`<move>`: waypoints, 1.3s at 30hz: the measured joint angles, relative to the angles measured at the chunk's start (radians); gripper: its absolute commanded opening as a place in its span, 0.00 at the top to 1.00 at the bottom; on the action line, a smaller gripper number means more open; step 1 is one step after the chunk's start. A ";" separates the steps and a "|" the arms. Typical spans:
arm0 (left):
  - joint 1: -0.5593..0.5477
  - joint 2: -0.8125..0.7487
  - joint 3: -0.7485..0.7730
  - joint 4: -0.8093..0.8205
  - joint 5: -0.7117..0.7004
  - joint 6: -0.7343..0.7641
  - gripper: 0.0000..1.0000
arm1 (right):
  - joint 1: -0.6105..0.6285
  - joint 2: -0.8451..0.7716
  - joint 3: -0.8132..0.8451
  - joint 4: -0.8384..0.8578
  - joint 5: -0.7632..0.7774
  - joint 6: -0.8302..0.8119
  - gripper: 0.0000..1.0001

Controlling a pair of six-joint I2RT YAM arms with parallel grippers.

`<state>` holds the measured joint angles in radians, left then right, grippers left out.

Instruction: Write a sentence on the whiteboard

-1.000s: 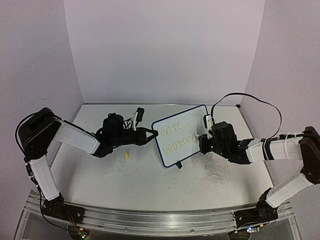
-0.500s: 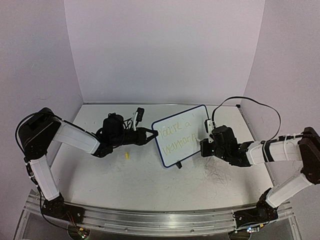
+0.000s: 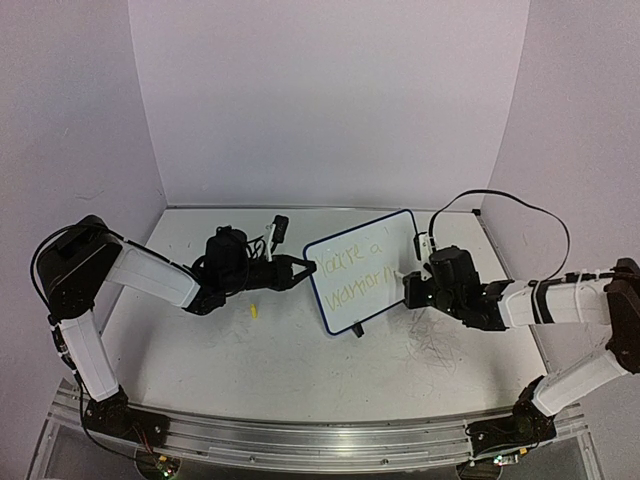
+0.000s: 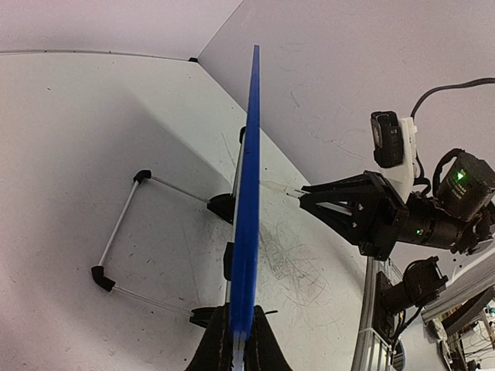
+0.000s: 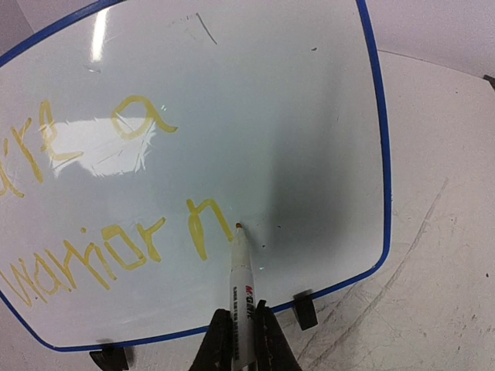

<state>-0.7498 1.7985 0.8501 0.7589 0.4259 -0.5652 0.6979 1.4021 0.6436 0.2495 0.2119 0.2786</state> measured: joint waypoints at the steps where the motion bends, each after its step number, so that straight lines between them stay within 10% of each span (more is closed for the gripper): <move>1: 0.000 0.000 0.000 0.000 0.000 0.000 1.00 | -0.002 0.001 0.003 0.000 0.000 -0.001 1.00; 39: 0.000 0.000 0.000 0.000 0.000 0.000 1.00 | -0.013 0.037 0.001 0.019 0.003 0.017 1.00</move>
<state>-0.7498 1.7985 0.8501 0.7589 0.4263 -0.5652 0.6851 1.4395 0.6445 0.2684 0.2149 0.2953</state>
